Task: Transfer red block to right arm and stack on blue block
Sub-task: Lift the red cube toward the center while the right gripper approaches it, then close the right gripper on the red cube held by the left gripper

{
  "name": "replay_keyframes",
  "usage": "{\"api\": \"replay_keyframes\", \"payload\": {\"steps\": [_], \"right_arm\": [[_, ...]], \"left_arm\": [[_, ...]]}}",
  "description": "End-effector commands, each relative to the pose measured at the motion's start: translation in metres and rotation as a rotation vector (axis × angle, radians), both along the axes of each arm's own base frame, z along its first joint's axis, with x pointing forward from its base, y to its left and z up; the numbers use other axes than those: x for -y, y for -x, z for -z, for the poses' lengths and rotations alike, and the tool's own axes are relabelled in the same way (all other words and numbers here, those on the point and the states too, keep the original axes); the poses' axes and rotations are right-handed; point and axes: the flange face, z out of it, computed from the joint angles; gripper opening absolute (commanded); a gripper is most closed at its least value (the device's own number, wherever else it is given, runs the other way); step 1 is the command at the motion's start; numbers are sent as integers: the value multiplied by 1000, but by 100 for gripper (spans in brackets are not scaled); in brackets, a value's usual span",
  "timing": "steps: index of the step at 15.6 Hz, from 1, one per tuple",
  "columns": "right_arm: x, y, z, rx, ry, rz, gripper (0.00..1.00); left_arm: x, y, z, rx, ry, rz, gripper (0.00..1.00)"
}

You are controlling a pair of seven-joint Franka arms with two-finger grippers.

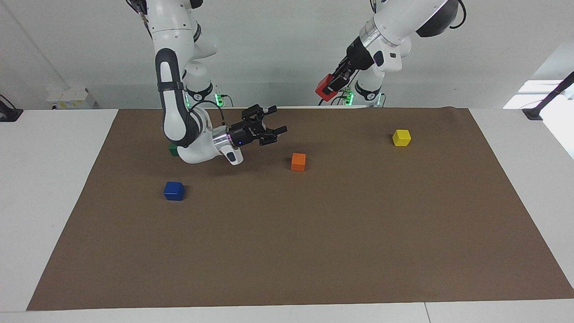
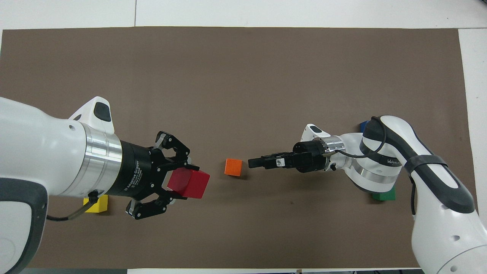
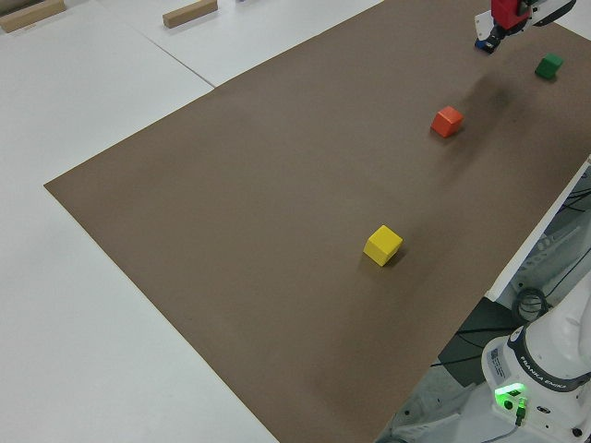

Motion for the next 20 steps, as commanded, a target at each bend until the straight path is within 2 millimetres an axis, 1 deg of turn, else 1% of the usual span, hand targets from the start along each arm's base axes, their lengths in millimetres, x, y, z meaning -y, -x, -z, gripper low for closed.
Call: {"api": "replay_keyframes", "payload": {"steps": [1, 3, 5, 7, 8, 9, 11, 12, 13, 14, 16, 20], "right_arm": [[-14, 10, 16, 29, -113, 43, 100], [-21, 18, 13, 21, -172, 36, 100], [-37, 30, 6, 11, -256, 53, 100], [-51, 34, 0, 44, -292, 80, 100], [-56, 36, 0, 47, -297, 82, 100], [-60, 38, 4, 66, -303, 90, 100], [-66, 41, 18, 85, -313, 98, 100], [-73, 46, 22, 87, -327, 88, 100], [-76, 47, 23, 86, -337, 90, 100], [-76, 47, 20, 88, -356, 94, 100], [-87, 54, 15, 81, -394, 88, 100], [-99, 56, 9, 84, -425, 114, 100]], "left_arm": [[-4, 36, -9, -21, 24, -158, 0], [-6, 41, 0, -22, 56, -225, 0], [-9, 43, 12, -28, 86, -318, 0], [-4, 51, 18, -44, 94, -381, 0], [5, 56, 19, -32, 98, -373, 0], [9, 58, 21, -25, 102, -372, 0], [12, 58, 21, -10, 109, -376, 0], [13, 58, 21, -4, 111, -379, 0], [15, 59, 25, -3, 106, -377, 0], [20, 61, 31, -1, 99, -374, 0], [20, 59, 39, 3, 96, -388, 0], [20, 56, 42, 14, 100, -397, 0]]}}
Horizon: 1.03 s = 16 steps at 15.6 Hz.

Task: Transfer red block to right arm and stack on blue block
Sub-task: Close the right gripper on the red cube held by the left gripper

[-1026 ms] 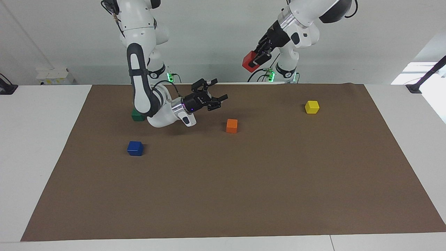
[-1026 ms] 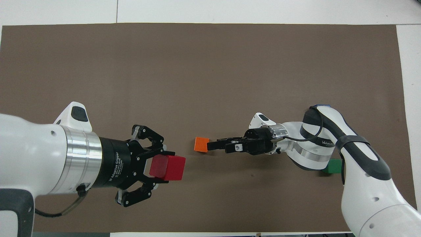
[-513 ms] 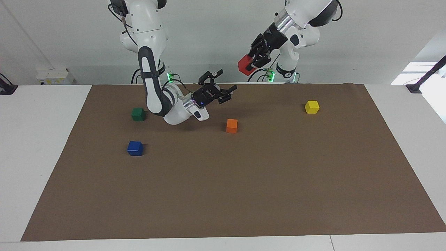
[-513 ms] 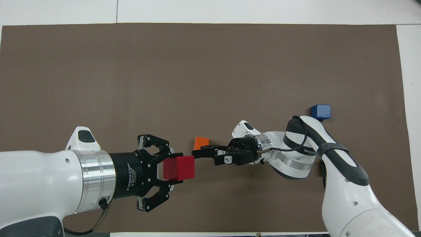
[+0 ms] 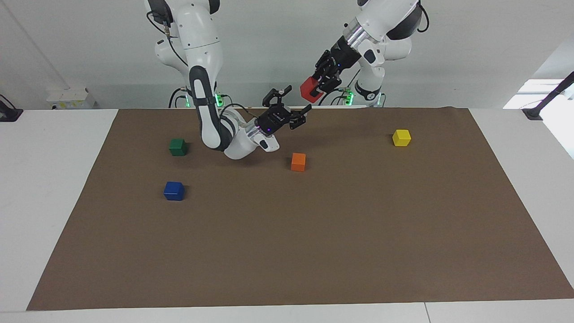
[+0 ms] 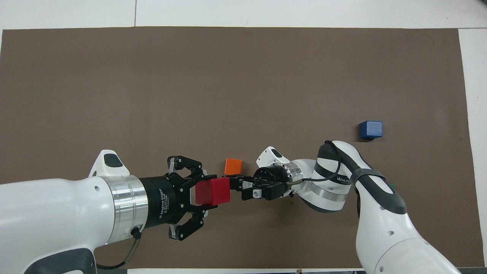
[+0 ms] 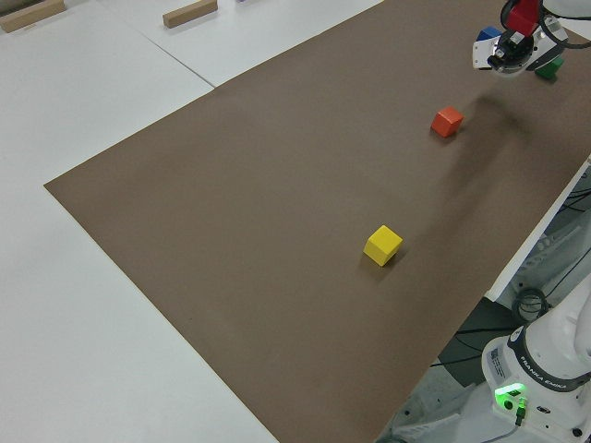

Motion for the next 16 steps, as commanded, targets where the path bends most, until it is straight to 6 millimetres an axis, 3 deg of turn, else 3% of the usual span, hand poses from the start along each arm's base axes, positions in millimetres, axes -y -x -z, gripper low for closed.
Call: {"api": "replay_keyframes", "payload": {"steps": [1, 6, 8, 9, 10, 11, 16], "right_arm": [[-4, 0, -5, 25, -32, 41, 100], [-13, 7, -6, 40, -41, 44, 100], [-13, 6, -5, 38, -34, 47, 72], [-13, 6, -6, 37, -32, 44, 32], [-13, 5, -7, 41, -34, 45, 7], [-13, 6, -7, 41, -34, 45, 0], [-14, 5, -6, 27, -25, 33, 0]], "left_arm": [[8, 8, 0, 24, 21, -16, 0], [14, 9, 3, 34, 16, -4, 0], [14, 9, 4, 34, 16, -2, 0], [14, 9, 4, 33, 16, -2, 0], [14, 9, 5, 33, 12, 7, 0], [14, 10, 5, 38, 13, 16, 0], [14, 10, 5, 38, 11, 22, 0]]}}
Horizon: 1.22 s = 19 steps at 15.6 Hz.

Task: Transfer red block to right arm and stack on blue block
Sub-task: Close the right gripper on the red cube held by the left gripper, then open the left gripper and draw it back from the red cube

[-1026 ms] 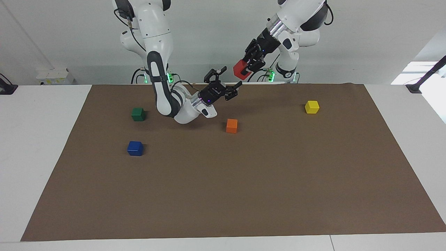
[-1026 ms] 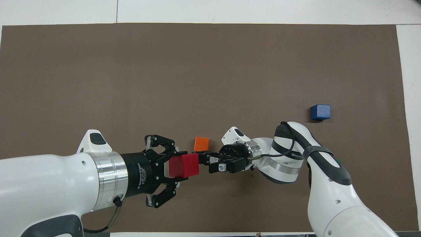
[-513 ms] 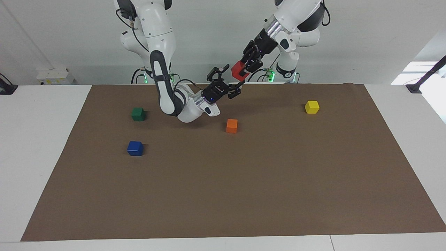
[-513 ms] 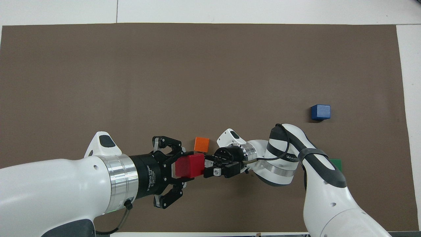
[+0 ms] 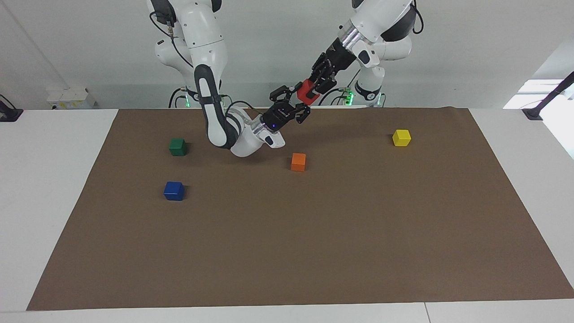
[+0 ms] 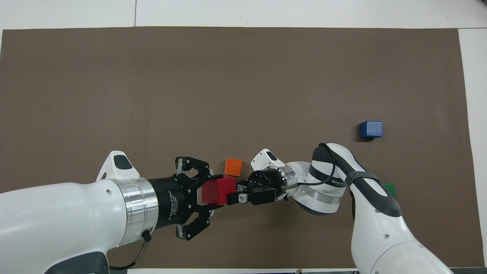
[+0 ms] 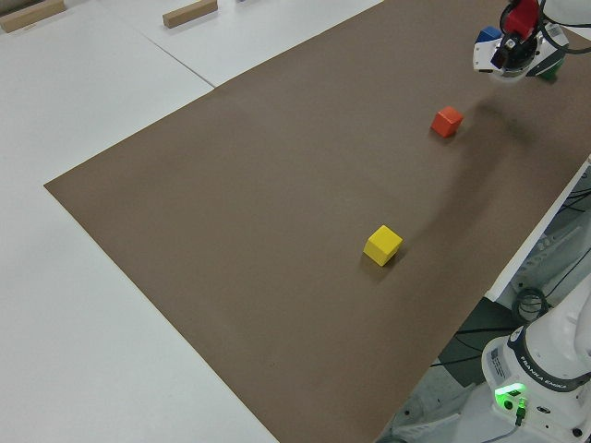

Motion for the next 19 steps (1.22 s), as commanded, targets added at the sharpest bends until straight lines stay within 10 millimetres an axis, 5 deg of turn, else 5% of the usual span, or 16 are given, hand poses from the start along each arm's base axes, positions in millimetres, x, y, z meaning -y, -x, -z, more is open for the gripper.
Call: {"api": "replay_keyframes", "payload": {"steps": [1, 2, 3, 4, 7, 11, 14, 16, 19], "right_arm": [[-3, -1, -1, -5, 3, 15, 0], [-3, -1, -1, -4, 2, 15, 0], [-4, -1, -2, -3, 1, 15, 0], [-4, -1, -2, -2, 1, 15, 0], [-4, -4, -4, 3, -4, 15, 0], [-1, -10, -15, -11, -2, -9, 0], [13, -26, -27, -21, 69, 20, 0], [20, -32, -33, -21, 145, 27, 0], [42, -48, -50, -18, 257, 38, 0]], "left_arm": [[2, 6, 1, -3, 16, -2, 0], [2, 6, 1, -1, 15, 1, 24], [2, 6, -2, 2, 18, -5, 81], [1, 6, -9, 4, 23, -11, 100], [-15, 14, -23, -23, 10, 14, 100], [-75, -5, -49, 11, 23, 77, 100], [-107, -17, -45, 99, -105, 121, 100], [-152, -34, -45, 164, -158, 153, 100], [-192, -67, -41, 257, -237, 307, 100]]}}
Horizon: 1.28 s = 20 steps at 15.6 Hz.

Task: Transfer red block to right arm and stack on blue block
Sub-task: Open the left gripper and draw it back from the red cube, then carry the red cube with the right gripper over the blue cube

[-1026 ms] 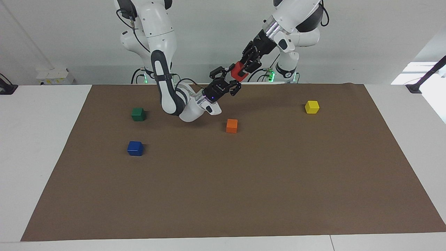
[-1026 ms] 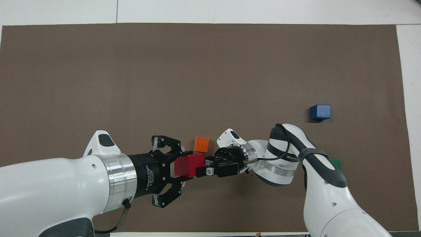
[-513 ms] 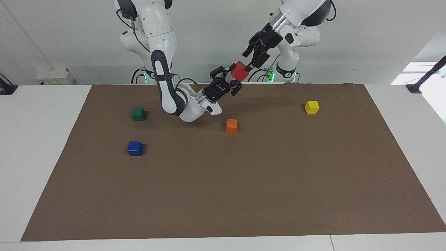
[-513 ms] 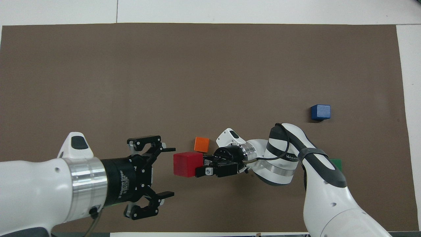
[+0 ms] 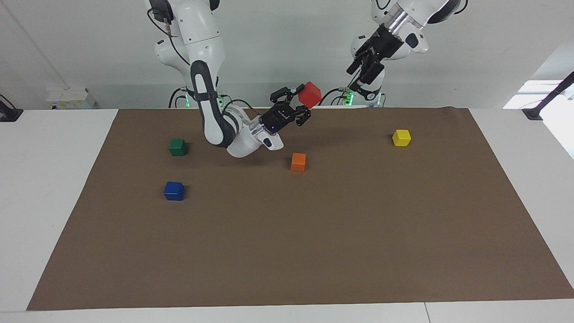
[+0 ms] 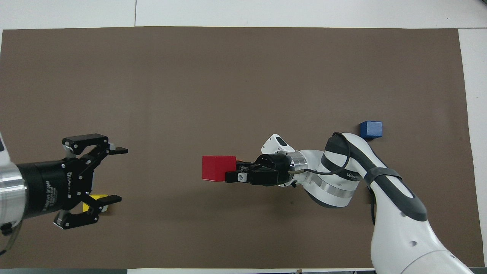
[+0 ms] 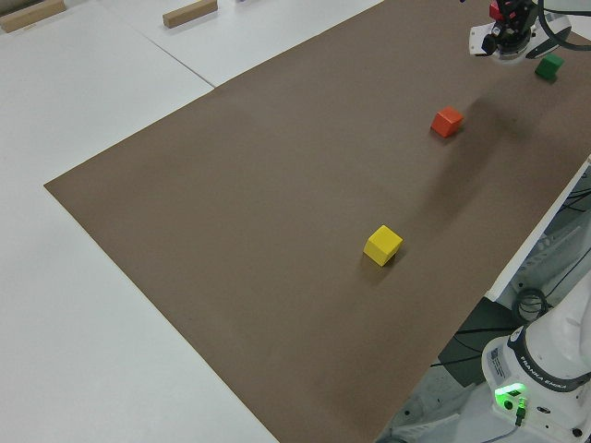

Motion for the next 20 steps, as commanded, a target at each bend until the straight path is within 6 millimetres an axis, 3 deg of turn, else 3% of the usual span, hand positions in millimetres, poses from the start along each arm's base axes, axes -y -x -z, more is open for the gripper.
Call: {"api": "replay_keyframes", "payload": {"steps": [1, 3, 5, 7, 9, 10, 12, 15, 20], "right_arm": [[26, -12, -25, -2, 117, -1, 0], [42, -18, -44, -18, 218, -9, 0], [61, -21, -66, -34, 332, -20, 0], [77, -23, -79, -44, 422, -24, 0], [92, -23, -91, -54, 481, -47, 0], [103, -24, -93, -64, 540, -53, 0], [121, -29, -100, -46, 693, -62, 0], [154, -43, -112, -55, 932, -108, 0], [213, -53, -147, -45, 1395, -127, 0]], "left_arm": [[-25, -44, 1, 37, -125, 140, 100], [-30, -80, -6, 52, -197, 191, 100], [-43, -105, -18, 24, -252, 285, 100], [-56, -112, -34, 52, -312, 419, 100], [-74, -118, -33, 33, -374, 519, 100], [-81, -121, -42, 57, -427, 595, 100], [-92, -117, -43, 48, -520, 821, 100], [-117, -103, -25, 22, -538, 1092, 100], [-102, -76, 3, -21, -508, 1157, 100]]}}
